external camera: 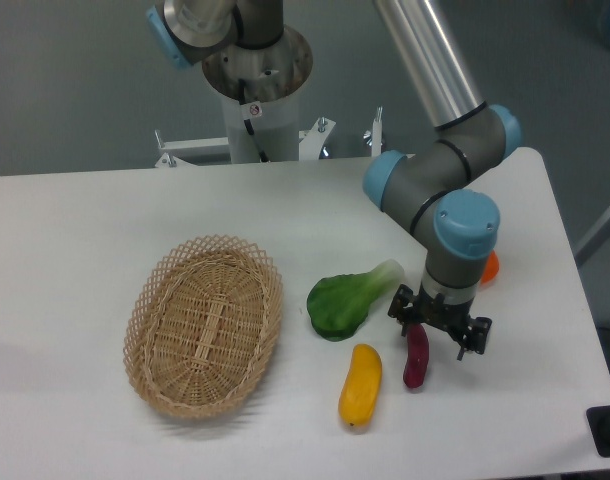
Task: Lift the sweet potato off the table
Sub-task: 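Move the open gripper down over the purple sweet potato, then close the gripper around the purple sweet potato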
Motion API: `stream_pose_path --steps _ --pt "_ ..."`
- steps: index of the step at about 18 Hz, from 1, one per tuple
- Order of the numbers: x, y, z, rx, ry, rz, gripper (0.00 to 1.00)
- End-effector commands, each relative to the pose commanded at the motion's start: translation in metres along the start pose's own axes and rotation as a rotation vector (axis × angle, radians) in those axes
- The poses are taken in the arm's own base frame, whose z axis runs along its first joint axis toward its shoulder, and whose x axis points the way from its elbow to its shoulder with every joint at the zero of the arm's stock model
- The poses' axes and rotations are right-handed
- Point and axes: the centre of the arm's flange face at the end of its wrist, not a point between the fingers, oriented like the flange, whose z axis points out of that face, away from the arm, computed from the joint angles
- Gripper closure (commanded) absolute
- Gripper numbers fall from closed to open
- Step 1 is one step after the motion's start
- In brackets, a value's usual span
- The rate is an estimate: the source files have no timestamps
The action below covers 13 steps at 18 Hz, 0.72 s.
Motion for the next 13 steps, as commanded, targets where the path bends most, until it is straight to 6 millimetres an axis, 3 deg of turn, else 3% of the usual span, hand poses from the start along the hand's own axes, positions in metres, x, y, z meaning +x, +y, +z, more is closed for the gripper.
stream_pose_path --steps 4,8,13 --pt "0.012 -0.012 0.012 0.002 0.000 0.004 0.00" --pt "0.009 -0.013 0.016 -0.004 -0.042 -0.014 0.01" --pt "0.007 -0.014 0.016 -0.002 -0.046 -0.007 0.39"
